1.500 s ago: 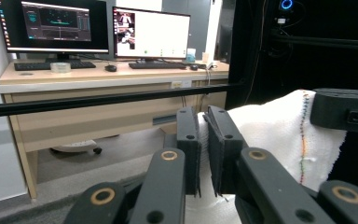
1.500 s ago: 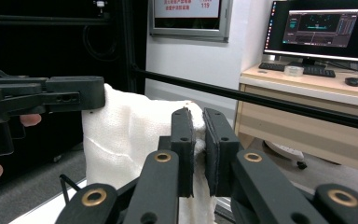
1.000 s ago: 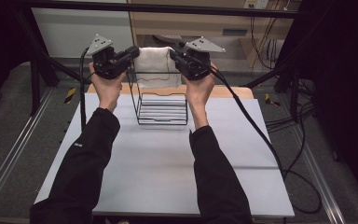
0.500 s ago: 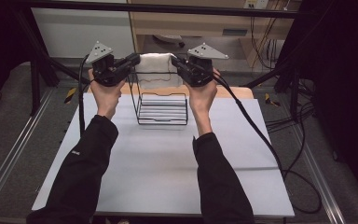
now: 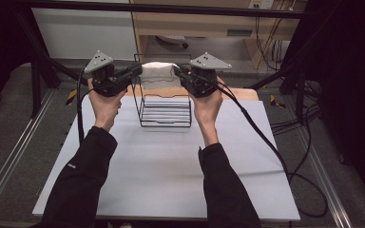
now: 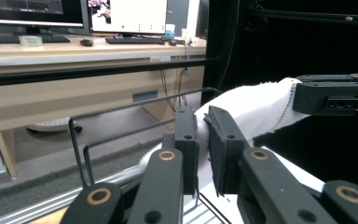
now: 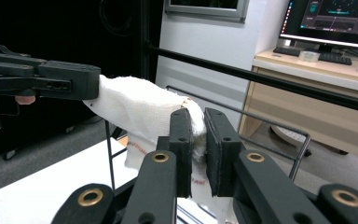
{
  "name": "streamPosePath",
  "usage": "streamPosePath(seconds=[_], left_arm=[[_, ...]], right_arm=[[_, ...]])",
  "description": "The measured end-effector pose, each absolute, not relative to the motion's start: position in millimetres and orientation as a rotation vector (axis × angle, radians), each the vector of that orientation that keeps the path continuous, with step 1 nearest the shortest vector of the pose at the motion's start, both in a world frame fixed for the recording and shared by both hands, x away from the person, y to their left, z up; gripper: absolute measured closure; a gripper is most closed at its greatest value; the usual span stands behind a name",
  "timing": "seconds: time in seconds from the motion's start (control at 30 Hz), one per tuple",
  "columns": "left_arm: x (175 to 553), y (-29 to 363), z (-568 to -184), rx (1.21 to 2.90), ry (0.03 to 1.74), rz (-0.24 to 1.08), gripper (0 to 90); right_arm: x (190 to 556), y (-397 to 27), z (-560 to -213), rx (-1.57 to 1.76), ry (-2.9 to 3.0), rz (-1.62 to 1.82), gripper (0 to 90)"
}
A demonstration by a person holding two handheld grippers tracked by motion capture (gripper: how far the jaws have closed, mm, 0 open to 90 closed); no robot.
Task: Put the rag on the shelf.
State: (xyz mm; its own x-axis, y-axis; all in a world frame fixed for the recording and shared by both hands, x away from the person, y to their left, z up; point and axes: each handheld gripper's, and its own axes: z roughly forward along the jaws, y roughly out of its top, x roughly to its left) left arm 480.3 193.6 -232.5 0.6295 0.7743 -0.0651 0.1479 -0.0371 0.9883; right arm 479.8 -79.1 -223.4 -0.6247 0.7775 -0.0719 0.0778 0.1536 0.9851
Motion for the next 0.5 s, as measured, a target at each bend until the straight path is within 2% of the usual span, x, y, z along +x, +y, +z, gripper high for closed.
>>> streamPosePath(seconds=[0.5], left_arm=[[468.4,193.0,-248.5,1.609,0.809,0.57,79.5]], right_arm=[[471.7,-84.2,-239.3,0.792,1.897,1.5,81.7]])
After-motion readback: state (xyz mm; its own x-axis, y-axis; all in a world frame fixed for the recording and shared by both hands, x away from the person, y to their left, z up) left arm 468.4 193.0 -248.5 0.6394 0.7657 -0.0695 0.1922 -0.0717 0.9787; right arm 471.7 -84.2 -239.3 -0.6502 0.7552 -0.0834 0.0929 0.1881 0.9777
